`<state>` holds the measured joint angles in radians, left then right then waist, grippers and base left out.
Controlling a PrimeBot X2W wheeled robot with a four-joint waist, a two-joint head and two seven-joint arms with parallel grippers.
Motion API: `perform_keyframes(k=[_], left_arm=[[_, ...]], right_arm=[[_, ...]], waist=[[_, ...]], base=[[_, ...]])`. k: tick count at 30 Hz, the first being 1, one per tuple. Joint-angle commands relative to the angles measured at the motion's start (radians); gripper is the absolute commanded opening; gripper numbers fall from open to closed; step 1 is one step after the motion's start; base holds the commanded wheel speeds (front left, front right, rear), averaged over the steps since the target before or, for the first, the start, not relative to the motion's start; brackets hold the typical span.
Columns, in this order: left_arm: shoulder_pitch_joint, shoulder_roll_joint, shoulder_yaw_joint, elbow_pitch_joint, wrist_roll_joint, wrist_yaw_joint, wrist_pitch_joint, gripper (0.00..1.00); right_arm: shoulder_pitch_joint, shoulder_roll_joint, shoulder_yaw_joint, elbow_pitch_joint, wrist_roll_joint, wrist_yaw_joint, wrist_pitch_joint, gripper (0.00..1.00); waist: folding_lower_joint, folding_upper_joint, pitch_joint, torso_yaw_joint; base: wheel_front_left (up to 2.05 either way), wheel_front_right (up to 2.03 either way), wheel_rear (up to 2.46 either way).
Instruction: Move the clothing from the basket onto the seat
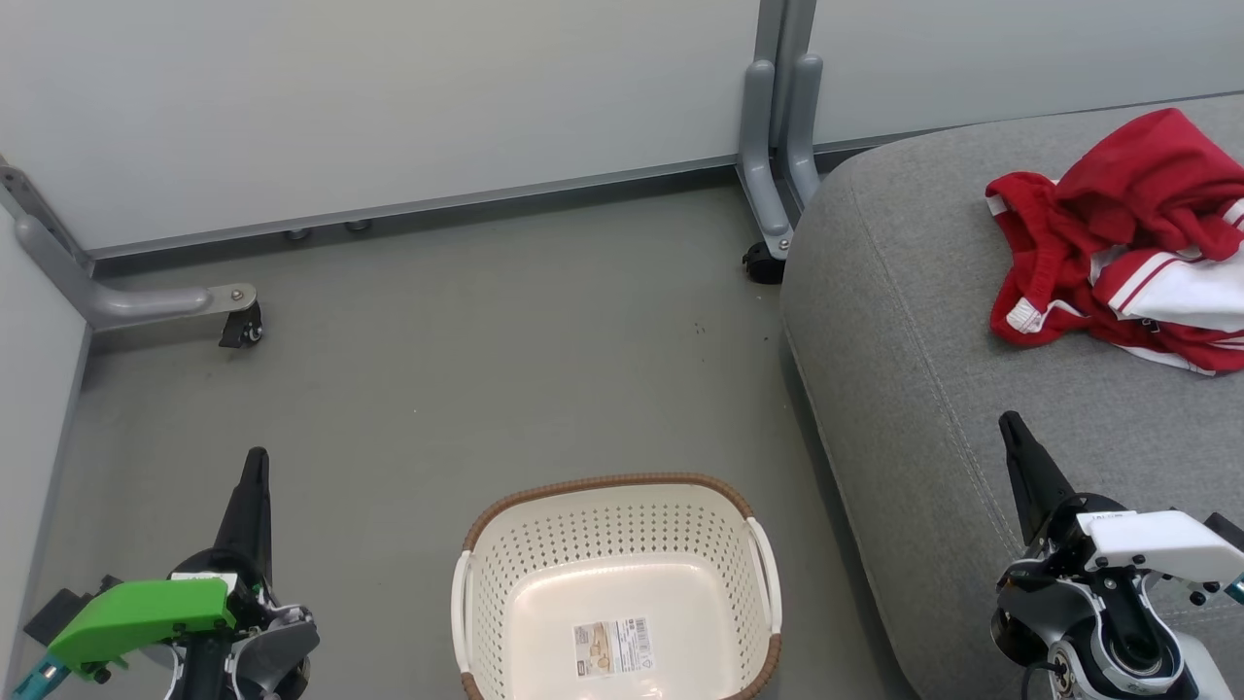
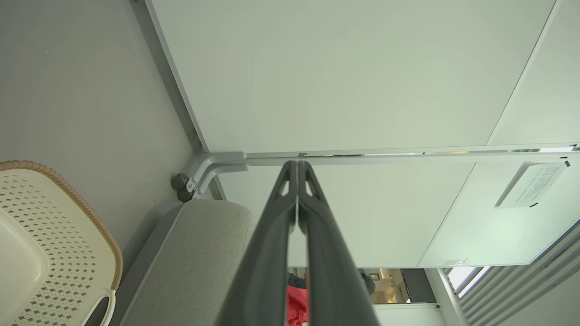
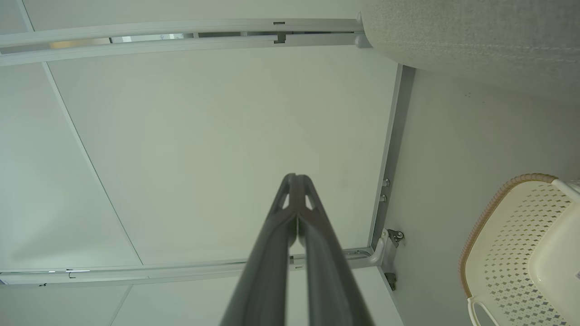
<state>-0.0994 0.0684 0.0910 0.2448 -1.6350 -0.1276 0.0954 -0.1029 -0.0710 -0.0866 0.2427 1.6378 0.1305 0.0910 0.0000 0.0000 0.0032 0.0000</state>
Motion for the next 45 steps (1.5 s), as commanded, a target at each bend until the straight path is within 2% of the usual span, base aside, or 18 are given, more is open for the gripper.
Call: perform_keyframes(k=[1, 45], left_arm=[[-0.017, -0.002, 0.002, 0.001, 0.006, -0.007, 0.004, 0.0], [-0.018, -0.008, 0.014, 0.002, 0.015, -0.006, 0.012, 0.0]], right_arm=[[-0.007, 0.002, -0.003, 0.002, -0.004, 0.0, 0.005, 0.0], [-0.008, 0.009, -0.015, 0.003, -0.014, 0.0, 0.014, 0.0]], waist=[[0.0, 0.0, 0.0, 0.0], [0.0, 0.0, 0.0, 0.0]], base=[[0.0, 0.0, 0.0], [0.0, 0.0, 0.0]])
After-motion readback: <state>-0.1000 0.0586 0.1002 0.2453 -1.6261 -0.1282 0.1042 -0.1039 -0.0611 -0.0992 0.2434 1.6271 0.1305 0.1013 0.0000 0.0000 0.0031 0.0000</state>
